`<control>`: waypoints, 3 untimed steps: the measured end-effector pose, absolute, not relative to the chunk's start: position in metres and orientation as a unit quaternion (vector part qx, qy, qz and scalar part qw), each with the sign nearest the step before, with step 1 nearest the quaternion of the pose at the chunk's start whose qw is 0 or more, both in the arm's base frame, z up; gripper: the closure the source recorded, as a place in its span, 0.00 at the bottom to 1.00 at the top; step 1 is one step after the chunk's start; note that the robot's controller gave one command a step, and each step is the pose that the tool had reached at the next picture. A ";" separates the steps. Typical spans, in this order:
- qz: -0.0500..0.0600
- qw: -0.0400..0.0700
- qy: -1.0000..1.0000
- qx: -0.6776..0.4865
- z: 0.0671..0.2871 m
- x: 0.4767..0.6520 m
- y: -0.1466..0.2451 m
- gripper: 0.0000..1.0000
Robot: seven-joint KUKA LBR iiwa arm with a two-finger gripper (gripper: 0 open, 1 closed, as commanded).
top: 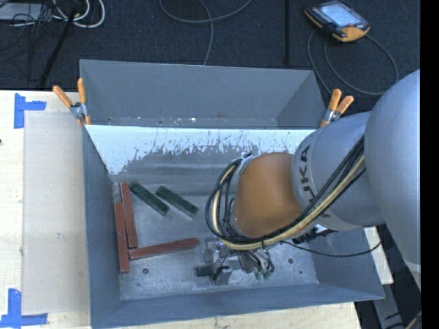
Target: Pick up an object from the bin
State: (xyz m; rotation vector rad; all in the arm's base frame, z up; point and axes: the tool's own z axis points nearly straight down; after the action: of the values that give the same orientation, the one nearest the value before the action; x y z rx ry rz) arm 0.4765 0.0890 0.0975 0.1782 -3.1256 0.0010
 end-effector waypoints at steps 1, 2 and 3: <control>0.000 0.000 -0.998 0.057 0.114 0.479 0.089 1.00; 0.000 0.001 -0.998 0.057 0.124 0.479 0.089 1.00; 0.000 0.002 -0.998 0.057 0.141 0.478 0.089 1.00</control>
Offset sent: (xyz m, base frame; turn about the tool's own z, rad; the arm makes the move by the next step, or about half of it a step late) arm -0.0001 -0.0001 0.0800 0.0000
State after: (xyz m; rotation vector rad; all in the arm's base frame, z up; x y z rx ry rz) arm 0.4776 0.0889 0.1406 0.1803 -3.1317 -0.0004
